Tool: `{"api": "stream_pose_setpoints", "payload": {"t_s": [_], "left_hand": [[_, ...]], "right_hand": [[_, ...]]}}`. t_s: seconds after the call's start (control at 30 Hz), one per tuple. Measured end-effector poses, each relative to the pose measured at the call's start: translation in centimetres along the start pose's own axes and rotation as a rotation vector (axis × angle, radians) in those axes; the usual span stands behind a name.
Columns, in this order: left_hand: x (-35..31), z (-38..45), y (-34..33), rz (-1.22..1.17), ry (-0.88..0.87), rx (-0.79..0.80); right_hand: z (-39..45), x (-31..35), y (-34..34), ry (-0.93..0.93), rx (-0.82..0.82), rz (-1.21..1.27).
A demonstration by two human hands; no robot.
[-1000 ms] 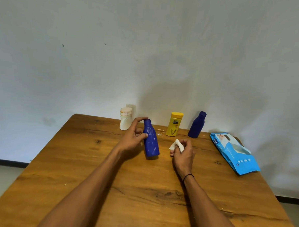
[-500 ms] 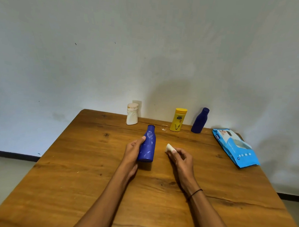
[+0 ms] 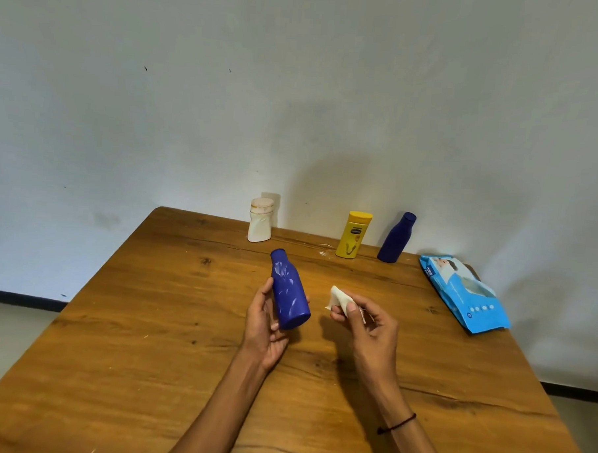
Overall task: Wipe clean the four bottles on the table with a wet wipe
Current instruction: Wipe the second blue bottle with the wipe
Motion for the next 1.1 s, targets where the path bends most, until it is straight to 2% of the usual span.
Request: {"api": "stream_pose_setpoints", "payload": {"t_s": [0.2, 0.37, 0.53, 0.67, 0.87, 1.0, 1.1], "left_hand": [[0.3, 0.2, -0.6, -0.029, 0.009, 0.095], [0.0, -1.2, -1.6, -0.022, -0.007, 0.056], [0.5, 0.0, -0.3, -0.073, -0.044, -0.026], [0.1, -0.2, -0.7, -0.057, -0.065, 0.013], [1.0, -0.7, -1.6, -0.01, 0.009, 0.078], [1.5, -1.2, -1.7, 0.008, 0.031, 0.052], [1.2, -0.7, -1.3, -0.004, -0.009, 0.046]], "right_hand": [[-3.9, 3.8, -3.2, 0.45, 0.09, -0.377], [-4.8, 3.1, -3.7, 0.501, 0.051, -0.435], [-5.3, 2.9, -4.2, 0.59, 0.102, -0.582], [-5.8, 2.9, -4.3, 0.7, 0.15, -0.651], [-6.8, 3.5, -6.0, 0.841, 0.228, -0.748], [-7.5, 4.4, -7.6, 0.876, 0.294, -0.759], [-5.9, 4.1, -6.3, 0.753, 0.172, -0.665]]}}
Point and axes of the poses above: each hand's wrist, its own z-axis towards the middle knuckle, its own y-axis out of the back of the hand, x = y × z, the point moved 9 cm from there along z, towards the middle knuckle, and after that the axes turned 5 degrees about -x, right-handed, at the moved point
